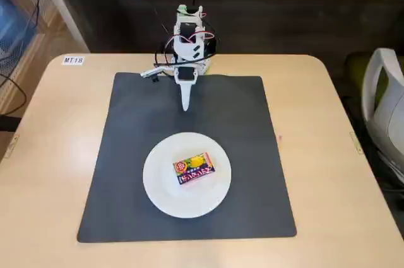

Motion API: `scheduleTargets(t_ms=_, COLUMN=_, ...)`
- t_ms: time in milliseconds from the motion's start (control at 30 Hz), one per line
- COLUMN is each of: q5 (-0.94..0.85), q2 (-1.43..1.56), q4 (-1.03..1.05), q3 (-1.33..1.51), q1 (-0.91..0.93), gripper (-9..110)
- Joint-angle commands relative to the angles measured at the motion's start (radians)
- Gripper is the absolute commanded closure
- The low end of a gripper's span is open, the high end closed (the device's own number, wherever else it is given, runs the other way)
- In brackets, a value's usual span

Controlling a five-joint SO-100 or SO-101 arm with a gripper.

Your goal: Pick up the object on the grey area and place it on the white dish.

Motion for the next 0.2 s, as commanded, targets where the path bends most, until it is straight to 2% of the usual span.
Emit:
scheduleTargets(t_ms=0, q5=-0.008, q2=0.025, q4=-0.012, q3=0.071, q1=-0.006, gripper=97)
scheduleTargets(t_ms=167, q5=-0.008, q2=0.025, q4=-0.012, q3=0.071, q1=-0.006, gripper=97)
